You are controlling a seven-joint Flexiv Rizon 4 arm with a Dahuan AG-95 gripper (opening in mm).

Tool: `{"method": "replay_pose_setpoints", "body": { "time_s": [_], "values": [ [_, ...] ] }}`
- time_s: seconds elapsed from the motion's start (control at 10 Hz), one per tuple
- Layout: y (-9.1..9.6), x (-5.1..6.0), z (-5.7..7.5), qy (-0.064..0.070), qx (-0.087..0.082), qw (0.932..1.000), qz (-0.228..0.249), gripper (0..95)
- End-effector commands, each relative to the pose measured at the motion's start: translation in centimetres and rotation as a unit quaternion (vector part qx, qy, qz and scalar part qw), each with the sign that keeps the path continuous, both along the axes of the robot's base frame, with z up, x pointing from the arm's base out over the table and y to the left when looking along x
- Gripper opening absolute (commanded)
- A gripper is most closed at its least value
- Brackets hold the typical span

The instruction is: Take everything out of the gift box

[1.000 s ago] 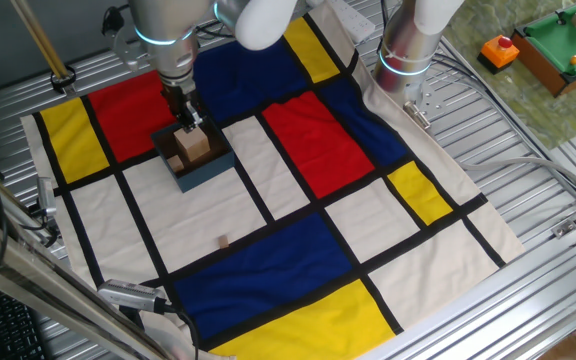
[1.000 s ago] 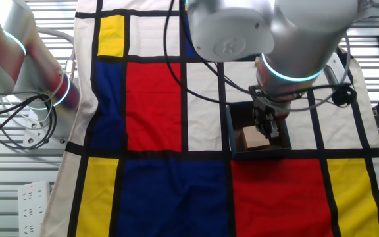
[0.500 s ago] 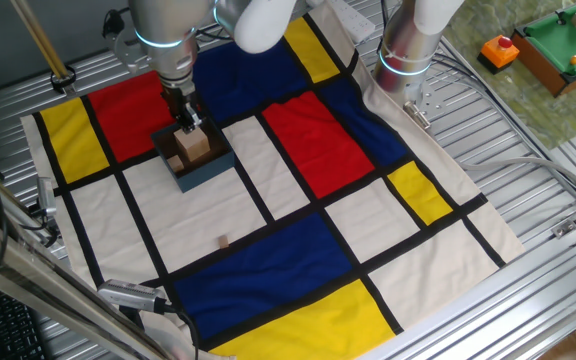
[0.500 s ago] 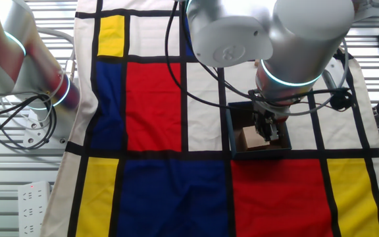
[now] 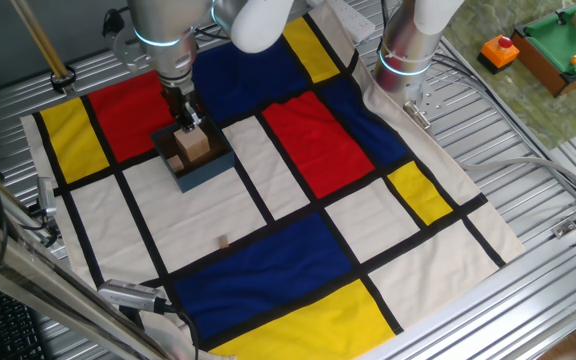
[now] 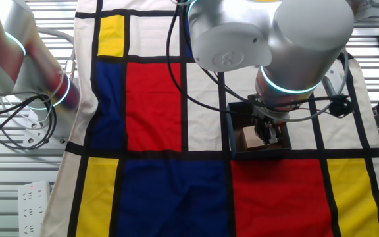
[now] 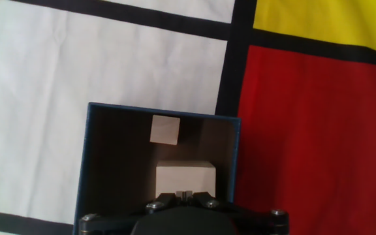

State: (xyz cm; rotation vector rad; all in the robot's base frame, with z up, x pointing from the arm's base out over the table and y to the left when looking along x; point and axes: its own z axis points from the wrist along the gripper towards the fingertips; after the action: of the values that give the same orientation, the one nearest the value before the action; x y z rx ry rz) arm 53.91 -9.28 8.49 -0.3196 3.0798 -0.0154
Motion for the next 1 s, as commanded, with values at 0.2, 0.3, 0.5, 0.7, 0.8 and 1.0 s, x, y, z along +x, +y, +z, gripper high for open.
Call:
{"method": "replay_pose_setpoints", "body": {
  "time_s": [0.2,0.3,0.5,0.7,0.8,1.0],
  "values": [
    [-0.07,-0.06,0.02,-0.002,-0.001,1.0,0.002,0.0],
    [-0.08,-0.06,0.02,-0.003,0.0,1.0,0.005,0.0],
    [-0.1,-0.08,0.03,-0.003,-0.007,0.9999,0.011,57.0],
    [-0.1,-0.08,0.03,-0.003,-0.005,0.9999,0.01,57.0],
    [-0.1,-0.08,0.03,-0.006,-0.005,0.9999,0.012,76.0],
    [-0.1,-0.1,0.01,-0.006,-0.005,0.9999,0.012,57.0]
  ]
}}
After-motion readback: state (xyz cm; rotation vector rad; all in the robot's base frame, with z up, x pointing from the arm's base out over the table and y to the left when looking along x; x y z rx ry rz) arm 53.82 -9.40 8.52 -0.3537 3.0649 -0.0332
